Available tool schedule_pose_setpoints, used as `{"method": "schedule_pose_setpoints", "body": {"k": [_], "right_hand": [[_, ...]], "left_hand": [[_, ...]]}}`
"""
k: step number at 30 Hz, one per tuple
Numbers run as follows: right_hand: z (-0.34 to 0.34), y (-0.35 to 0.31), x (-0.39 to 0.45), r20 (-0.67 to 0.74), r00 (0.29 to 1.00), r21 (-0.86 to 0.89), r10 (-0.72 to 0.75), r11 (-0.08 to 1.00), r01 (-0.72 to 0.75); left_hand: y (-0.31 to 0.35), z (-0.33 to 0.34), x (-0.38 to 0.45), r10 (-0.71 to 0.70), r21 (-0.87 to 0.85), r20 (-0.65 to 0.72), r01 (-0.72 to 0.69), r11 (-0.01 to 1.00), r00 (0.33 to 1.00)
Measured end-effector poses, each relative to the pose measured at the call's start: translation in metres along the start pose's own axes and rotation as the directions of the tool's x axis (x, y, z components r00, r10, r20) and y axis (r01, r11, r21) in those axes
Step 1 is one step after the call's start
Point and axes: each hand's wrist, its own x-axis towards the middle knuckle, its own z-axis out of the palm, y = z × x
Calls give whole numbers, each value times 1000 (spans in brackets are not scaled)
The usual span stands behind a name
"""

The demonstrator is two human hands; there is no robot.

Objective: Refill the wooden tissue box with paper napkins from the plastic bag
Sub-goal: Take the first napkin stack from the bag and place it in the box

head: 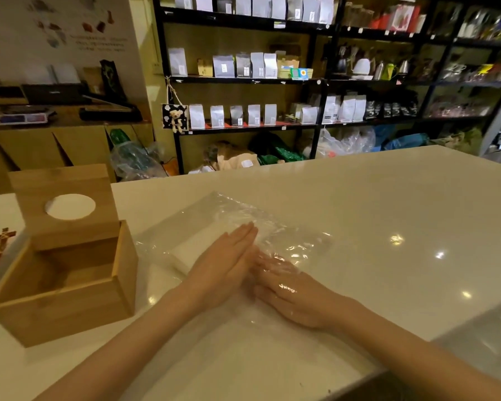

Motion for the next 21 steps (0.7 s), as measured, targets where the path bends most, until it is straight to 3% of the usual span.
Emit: {"method": "schedule_pose_setpoints", "body": {"k": [3,5,8,13,18,21], "right_hand": [[8,-7,21,54,998,-63,-14,998,18],[17,-9,36,10,997,-116,-70,991,71],[27,-8,48,-27,995,-164,-96,982,90],[34,-6,49,-77,988,-164,-133,979,118],[39,0,51,-17,992,-195,-123,974,118],[29,-4,38,-60,990,-151,-126,982,116]], "left_hand": [[-22,-14,-2,-305,-73,-204,296,952,930],[-36,-15,-6,-409,-37,-257,414,910,876],[-55,-9,-10,-452,-56,-256,454,889,854],[-62,-9,-14,-634,-403,-205,526,749,746],[-72,-6,-12,-653,-382,-161,563,733,740],[-73,-6,-12,-639,-313,-149,577,755,755]]}}
